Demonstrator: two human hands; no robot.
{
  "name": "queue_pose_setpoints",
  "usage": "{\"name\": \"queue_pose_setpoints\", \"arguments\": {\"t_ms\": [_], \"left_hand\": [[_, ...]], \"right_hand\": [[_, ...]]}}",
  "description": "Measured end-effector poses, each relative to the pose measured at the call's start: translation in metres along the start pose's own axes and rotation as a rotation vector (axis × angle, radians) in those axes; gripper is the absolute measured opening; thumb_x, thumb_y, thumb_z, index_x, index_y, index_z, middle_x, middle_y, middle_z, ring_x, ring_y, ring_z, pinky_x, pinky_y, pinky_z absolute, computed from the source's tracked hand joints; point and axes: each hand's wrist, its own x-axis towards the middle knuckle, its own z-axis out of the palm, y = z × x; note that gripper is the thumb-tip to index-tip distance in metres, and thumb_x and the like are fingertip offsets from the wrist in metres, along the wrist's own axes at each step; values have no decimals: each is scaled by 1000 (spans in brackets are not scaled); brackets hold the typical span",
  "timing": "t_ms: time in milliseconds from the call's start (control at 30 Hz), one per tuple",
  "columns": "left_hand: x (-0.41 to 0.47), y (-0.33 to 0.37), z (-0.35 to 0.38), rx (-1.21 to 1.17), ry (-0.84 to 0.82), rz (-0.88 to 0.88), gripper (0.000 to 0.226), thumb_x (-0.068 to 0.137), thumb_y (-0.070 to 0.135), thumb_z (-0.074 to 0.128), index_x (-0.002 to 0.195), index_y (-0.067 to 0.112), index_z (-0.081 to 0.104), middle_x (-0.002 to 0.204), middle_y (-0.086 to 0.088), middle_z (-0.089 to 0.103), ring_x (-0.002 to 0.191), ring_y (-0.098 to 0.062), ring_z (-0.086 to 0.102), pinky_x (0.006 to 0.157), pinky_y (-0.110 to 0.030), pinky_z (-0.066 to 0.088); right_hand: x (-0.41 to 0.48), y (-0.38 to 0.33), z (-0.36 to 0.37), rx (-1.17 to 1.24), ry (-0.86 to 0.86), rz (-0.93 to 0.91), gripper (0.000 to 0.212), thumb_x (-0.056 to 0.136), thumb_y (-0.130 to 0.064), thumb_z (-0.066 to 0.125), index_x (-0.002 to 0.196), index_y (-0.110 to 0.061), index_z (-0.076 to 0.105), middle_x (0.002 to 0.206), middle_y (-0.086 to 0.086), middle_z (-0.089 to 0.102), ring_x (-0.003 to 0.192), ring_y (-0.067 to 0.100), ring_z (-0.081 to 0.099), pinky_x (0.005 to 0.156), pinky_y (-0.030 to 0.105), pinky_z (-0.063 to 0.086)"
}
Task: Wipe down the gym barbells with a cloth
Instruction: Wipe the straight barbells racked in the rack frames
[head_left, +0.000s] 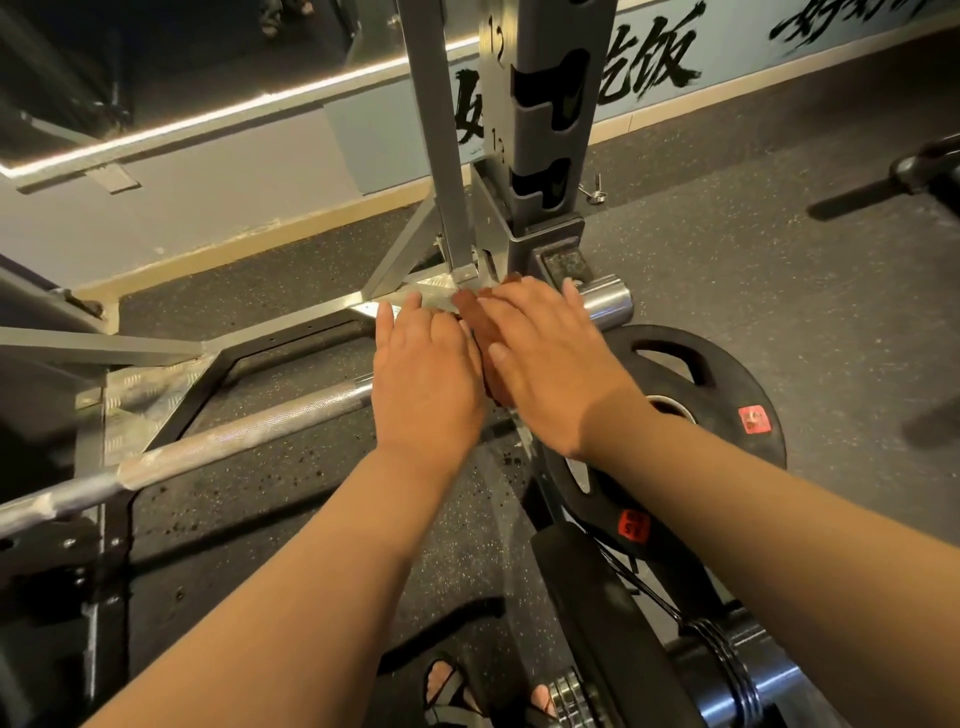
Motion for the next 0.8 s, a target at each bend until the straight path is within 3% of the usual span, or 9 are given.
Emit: {"name": "queue_pose_setpoints", "arguments": {"t_ms": [167,267,367,500,600,700,800], "left_hand": [[-8,-10,-17,-71,6,-6,40,111,25,26,125,9,60,130,-11,64,148,-28,36,128,-46,10],[-8,-12,-14,-102,3,-85,44,112,26,20,114,13,62,126,-9,66,150,-26,34,128,-45,7],[-7,-10,-12,-124,23,-104,49,112,27,18,120,15,65,122,-3,68,150,-25,33,128,-41,3],[-6,-10,-10,-166,42,-112,45,111,25,21,114,13,65,113,-6,70,147,-27,38,126,-34,-1],[-5,-10,-5,-100,12,-119,33,110,21,33,124,16,62,122,-5,67,146,-26,40,126,-35,-2],[-4,-11,-4,-97,10,-126,36,109,24,30,125,17,62,120,-3,67,142,-25,45,127,-37,0],[-4,-12,-2,-105,25,-127,46,110,30,21,117,19,64,114,0,68,141,-22,46,128,-37,-1]], "right_hand": [[11,17,-7,-46,102,208,43,106,-36,23,141,-24,45,147,-4,48,148,17,31,127,54,-4],[13,-7,0,-7,56,210,47,107,-33,23,150,-22,38,158,1,36,154,22,17,126,52,-9],[-5,-23,11,-5,12,7,60,104,-37,14,161,-19,22,166,2,22,157,23,5,125,44,-12],[11,-21,4,-52,-33,-13,48,106,-34,25,147,-19,44,148,3,46,145,24,35,128,46,9],[43,-30,-3,-33,-106,58,46,106,-36,19,129,-17,55,130,4,59,129,24,50,125,46,18],[38,-36,2,0,-40,36,63,99,-42,9,137,-16,52,138,3,56,135,22,46,127,41,10],[2,-25,17,19,56,-73,52,106,-29,24,153,-13,39,155,6,42,150,25,27,128,43,3]]}}
